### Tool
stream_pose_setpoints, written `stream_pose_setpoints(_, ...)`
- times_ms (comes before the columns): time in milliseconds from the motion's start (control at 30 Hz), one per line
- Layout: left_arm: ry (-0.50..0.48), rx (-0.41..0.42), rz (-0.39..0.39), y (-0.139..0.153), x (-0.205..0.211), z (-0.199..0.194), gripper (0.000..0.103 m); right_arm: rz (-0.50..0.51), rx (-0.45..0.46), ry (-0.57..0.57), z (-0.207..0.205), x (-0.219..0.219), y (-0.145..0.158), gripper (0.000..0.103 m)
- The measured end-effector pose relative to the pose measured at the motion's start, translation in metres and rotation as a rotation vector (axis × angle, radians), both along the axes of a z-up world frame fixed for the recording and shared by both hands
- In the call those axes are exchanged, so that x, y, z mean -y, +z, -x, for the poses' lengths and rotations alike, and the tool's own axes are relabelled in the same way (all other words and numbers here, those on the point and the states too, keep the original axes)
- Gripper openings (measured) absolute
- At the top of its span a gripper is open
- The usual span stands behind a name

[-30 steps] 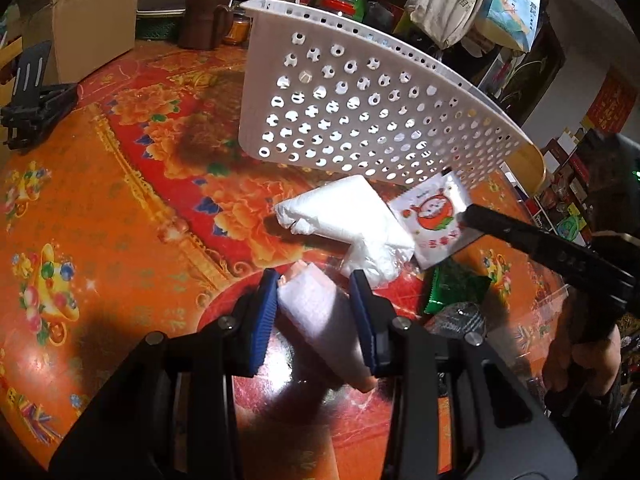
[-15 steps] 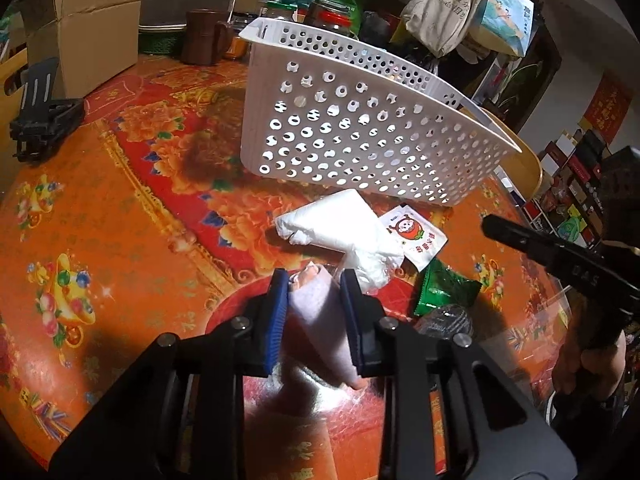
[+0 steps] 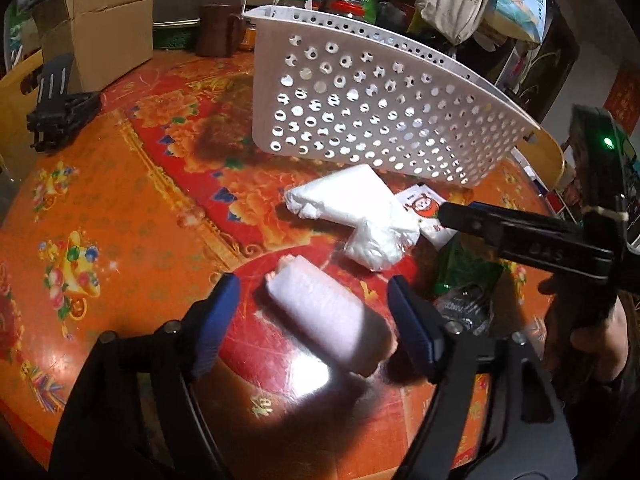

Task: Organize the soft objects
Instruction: 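Lift the pink towel with the left tool while the right tool lifts the white packet, then carry both held items into the white basket and open both tools to release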

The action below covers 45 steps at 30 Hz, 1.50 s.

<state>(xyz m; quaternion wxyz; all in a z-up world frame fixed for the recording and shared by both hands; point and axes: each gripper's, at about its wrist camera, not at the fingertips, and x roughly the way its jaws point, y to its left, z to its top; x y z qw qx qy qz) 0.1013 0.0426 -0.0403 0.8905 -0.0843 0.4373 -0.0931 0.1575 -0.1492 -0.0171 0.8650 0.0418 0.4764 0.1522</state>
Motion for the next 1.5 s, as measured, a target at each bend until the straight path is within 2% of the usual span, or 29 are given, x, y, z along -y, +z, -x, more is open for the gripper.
stream_pose_setpoints(100, 0.006, -0.016, -0.018, -0.004, 0.001, 0.002, 0.075, 0.040, -0.020, 0.031, -0.003, -0.011, -0.008, 0.066)
stream_pose_setpoints(200, 0.009, -0.028, -0.002, -0.009, -0.001, 0.003, 0.077, 0.090, -0.006, 0.052, -0.002, -0.021, -0.009, 0.067)
stream_pose_setpoints(367, 0.010, -0.024, -0.025, -0.010, 0.002, 0.004, 0.080, 0.190, 0.004, 0.085, -0.005, -0.036, -0.012, 0.067)
stream_pose_setpoints(467, 0.001, -0.024, -0.034, -0.010, 0.004, 0.001, 0.079, 0.204, 0.015, 0.099, -0.004, -0.040, -0.013, 0.064)
stream_pose_setpoints(533, -0.003, -0.024, -0.052, -0.011, 0.006, -0.002, 0.078, 0.204, 0.020, 0.105, -0.004, -0.040, -0.013, 0.057)
stream_pose_setpoints(600, -0.010, -0.021, -0.079, -0.011, 0.010, -0.004, 0.070, 0.203, 0.022, 0.114, -0.003, -0.042, -0.012, 0.043)
stream_pose_setpoints(667, -0.025, -0.015, -0.074, -0.010, 0.013, -0.004, 0.053, 0.202, 0.018, 0.117, -0.004, -0.046, -0.011, 0.038)
stream_pose_setpoints(700, -0.027, -0.016, -0.072, -0.009, 0.013, -0.004, 0.052, 0.201, 0.019, 0.117, -0.004, -0.046, -0.011, 0.032)
stream_pose_setpoints(733, -0.029, -0.015, -0.070, -0.009, 0.012, -0.004, 0.050, 0.194, 0.021, 0.114, -0.003, -0.046, -0.010, 0.021)
stream_pose_setpoints(767, -0.029, -0.013, -0.068, -0.009, 0.011, -0.004, 0.043, 0.178, 0.020, 0.114, -0.004, -0.046, -0.010, 0.007)
stream_pose_setpoints(867, -0.031, -0.015, -0.033, -0.009, 0.006, -0.007, 0.035, 0.147, 0.022, 0.114, -0.002, -0.045, -0.010, 0.007)
stream_pose_setpoints(1100, -0.050, 0.019, -0.009, -0.007, 0.002, -0.003, 0.032, 0.086, 0.072, 0.107, 0.013, -0.040, 0.001, 0.004)
stream_pose_setpoints(1500, -0.072, 0.137, -0.016, 0.019, -0.001, 0.016, 0.029, 0.036, 0.193, 0.073, 0.055, -0.022, 0.040, 0.002)
